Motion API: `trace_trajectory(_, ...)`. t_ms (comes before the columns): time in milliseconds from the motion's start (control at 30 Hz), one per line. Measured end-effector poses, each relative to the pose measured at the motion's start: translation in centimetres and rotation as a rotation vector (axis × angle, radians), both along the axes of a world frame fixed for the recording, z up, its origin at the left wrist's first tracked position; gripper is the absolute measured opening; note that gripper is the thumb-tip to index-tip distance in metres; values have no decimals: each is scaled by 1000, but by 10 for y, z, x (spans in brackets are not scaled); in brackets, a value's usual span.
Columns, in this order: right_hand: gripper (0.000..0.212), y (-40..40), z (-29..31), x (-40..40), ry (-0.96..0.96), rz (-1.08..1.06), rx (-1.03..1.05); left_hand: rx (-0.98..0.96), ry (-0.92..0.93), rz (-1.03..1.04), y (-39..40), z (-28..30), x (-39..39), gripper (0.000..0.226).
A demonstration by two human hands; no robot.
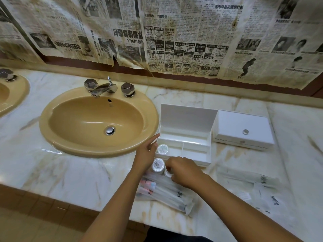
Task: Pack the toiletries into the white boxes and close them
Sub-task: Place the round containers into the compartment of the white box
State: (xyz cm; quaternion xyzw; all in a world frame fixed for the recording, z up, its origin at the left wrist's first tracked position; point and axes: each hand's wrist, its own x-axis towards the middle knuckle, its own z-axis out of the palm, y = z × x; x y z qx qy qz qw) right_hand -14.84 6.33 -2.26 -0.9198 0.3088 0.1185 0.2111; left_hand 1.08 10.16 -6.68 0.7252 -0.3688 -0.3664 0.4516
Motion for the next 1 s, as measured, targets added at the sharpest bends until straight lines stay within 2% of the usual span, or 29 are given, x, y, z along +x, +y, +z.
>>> trace_trajectory(233,13,1,-2,-1,-13,20,-31,0,-8,-1,0,3,-1,41)
trace_trajectory(467,11,3,8,-3,-70,-48,-71,13,12,3,1,4,-1,41)
trace_trajectory(700,22,-18,25,15,-302,-333,-63,16,27,6,1,5,-1,42)
trace_trajectory(800,24,-30,15,29,-281,-425,-8,9,43,10,2,6,-1,41)
trace_trajectory(1000,23,-37,-7,52,-187,-457,46,5,34,1,1,4,0,39)
